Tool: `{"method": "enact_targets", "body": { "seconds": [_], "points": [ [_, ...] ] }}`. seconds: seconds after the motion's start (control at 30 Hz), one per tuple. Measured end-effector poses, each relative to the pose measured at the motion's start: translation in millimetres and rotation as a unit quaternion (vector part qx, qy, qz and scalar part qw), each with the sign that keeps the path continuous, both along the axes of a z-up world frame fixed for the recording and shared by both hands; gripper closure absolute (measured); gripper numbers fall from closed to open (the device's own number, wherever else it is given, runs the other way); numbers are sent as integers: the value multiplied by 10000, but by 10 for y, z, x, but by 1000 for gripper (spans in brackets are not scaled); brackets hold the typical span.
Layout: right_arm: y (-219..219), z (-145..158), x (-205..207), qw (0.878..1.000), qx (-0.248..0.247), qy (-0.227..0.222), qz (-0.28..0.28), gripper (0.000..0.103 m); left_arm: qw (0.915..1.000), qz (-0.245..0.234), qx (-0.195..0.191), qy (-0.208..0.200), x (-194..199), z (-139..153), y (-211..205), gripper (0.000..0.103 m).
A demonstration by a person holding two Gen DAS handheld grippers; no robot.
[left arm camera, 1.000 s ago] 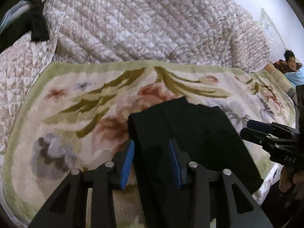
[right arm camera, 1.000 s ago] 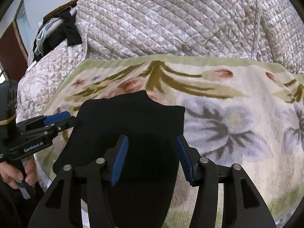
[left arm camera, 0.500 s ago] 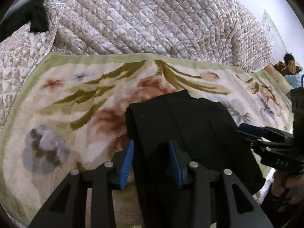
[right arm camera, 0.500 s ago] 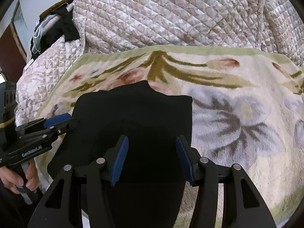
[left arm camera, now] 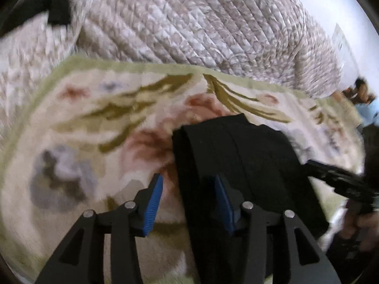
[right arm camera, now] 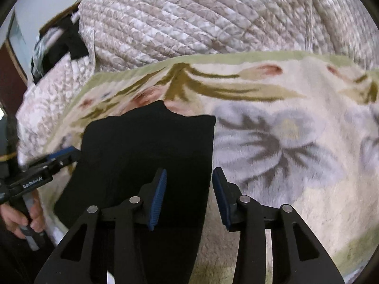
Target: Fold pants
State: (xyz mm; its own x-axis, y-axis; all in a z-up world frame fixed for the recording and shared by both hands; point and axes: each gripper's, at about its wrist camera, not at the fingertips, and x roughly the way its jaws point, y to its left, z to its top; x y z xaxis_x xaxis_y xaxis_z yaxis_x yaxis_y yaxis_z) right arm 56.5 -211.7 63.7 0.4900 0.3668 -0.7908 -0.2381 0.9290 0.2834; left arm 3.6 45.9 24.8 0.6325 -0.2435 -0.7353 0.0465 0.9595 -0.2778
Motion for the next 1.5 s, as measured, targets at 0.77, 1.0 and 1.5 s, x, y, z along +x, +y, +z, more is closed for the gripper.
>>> {"method": "enact_targets", "body": {
  "seconds": [0.77, 1.0, 1.5],
  "points": [
    [108, -201, 52, 9931, 1007, 478, 371, 54, 9847, -207, -1653, 519, 52, -321, 5, 55],
    [133, -75, 142, 9936, 1046, 337, 268, 88, 9883, -251, -1469, 315, 74, -81, -114, 78],
    [749, 357, 807, 9886, 1266, -22, 811, 88, 9965, 22, -825, -107, 661, 463, 448, 79]
  ]
}}
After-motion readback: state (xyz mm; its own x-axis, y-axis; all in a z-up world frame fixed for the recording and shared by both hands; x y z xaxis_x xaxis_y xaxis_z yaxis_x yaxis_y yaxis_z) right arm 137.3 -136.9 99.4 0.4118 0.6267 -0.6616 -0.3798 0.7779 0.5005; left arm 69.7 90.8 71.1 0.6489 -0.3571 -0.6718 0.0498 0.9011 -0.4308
